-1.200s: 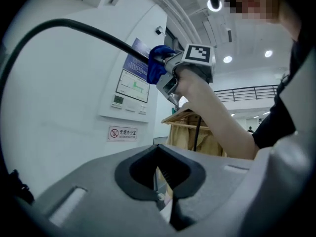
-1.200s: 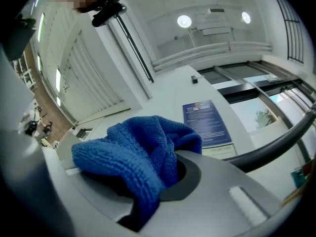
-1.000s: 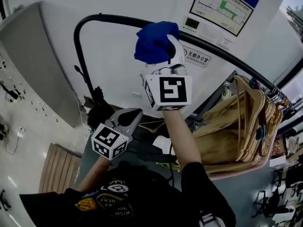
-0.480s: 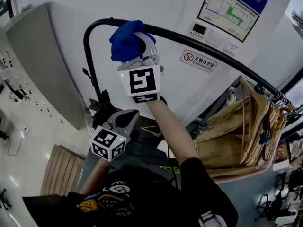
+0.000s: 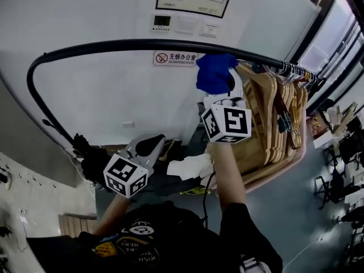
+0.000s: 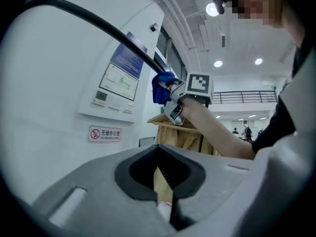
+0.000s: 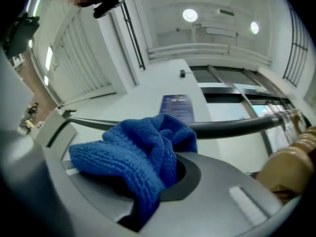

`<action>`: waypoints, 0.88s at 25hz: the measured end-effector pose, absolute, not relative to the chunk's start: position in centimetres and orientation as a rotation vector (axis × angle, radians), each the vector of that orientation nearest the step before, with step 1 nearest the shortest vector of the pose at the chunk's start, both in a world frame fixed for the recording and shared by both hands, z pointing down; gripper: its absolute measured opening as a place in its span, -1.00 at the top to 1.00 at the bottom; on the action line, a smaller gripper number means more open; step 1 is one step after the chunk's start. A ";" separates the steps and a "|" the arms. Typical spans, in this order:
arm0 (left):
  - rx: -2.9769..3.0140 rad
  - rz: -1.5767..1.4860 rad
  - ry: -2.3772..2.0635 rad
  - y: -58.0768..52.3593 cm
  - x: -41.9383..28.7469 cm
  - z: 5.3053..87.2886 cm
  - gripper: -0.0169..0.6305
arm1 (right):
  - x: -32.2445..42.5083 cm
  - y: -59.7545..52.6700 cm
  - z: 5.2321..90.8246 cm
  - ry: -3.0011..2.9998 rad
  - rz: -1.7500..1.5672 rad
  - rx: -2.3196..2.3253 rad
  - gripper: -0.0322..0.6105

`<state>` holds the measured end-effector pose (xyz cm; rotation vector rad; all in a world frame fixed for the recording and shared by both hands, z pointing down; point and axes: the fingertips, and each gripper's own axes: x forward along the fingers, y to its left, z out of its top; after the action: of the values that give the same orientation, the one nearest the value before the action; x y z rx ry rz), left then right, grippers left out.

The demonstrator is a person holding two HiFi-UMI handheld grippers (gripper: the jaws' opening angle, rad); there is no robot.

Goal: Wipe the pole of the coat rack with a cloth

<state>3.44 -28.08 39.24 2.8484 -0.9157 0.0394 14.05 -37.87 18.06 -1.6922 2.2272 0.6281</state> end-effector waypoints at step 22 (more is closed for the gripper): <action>2.714 -0.003 -1.266 -28.0 -3.7 38.9 0.94 | 1.1 -39.9 17.3 2.466 0.424 -1.290 0.82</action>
<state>-3.74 -27.98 38.86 2.7139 -1.2659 -0.0032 1.06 -39.85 17.30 -1.2903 2.4662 0.4243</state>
